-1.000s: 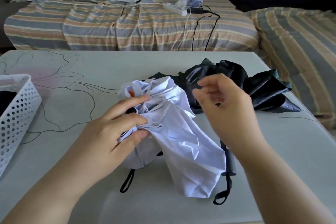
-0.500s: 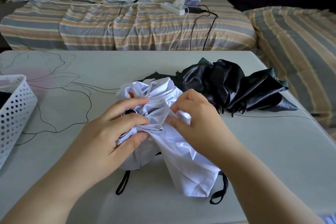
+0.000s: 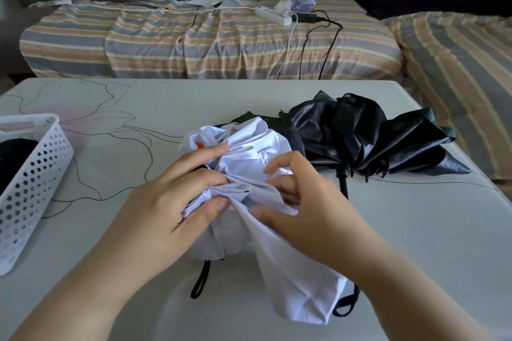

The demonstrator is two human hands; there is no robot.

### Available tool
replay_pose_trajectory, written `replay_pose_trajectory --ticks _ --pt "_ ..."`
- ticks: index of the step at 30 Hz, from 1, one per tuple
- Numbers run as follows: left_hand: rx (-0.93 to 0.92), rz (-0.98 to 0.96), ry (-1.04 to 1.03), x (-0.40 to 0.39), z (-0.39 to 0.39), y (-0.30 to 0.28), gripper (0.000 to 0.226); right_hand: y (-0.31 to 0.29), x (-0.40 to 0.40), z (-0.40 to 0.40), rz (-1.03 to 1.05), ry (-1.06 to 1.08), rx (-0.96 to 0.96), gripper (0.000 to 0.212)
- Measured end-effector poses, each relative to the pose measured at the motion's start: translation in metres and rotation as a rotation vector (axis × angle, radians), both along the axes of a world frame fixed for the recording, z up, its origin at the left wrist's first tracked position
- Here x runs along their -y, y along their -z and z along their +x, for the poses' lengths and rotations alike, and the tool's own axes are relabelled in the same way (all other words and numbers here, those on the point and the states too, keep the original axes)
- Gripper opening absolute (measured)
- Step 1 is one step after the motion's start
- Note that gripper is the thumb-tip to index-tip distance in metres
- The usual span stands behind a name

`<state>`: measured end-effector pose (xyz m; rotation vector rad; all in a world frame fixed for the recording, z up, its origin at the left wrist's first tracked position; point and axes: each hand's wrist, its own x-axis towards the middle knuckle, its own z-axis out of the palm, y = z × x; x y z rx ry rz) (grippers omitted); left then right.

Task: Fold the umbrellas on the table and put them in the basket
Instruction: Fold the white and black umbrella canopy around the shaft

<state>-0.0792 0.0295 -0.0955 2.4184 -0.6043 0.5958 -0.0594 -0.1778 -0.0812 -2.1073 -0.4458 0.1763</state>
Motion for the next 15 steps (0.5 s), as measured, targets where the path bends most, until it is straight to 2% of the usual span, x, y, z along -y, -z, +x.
replay_pose_trajectory --ticks 2,5,8,10,13,15 --pt "0.003 0.015 0.002 0.001 0.001 0.000 0.020 0.000 -0.005 0.001 -0.038 -0.018 0.052 0.018" --pt "-0.006 -0.019 -0.025 -0.001 0.002 0.003 0.022 0.000 -0.004 0.003 0.002 0.014 0.108 0.022" --pt "-0.003 -0.025 -0.026 -0.004 0.001 0.004 0.020 -0.005 0.003 0.007 0.163 0.163 0.075 0.013" --pt "-0.002 -0.021 -0.020 -0.004 0.001 0.004 0.019 -0.008 0.009 0.011 0.205 0.174 0.022 0.016" --pt "-0.006 -0.024 -0.010 -0.005 0.001 0.004 0.020 -0.007 0.017 0.015 0.141 0.090 -0.125 0.019" --pt "-0.011 -0.027 -0.003 -0.007 0.000 0.004 0.021 -0.003 0.019 0.017 0.099 0.090 -0.105 0.018"
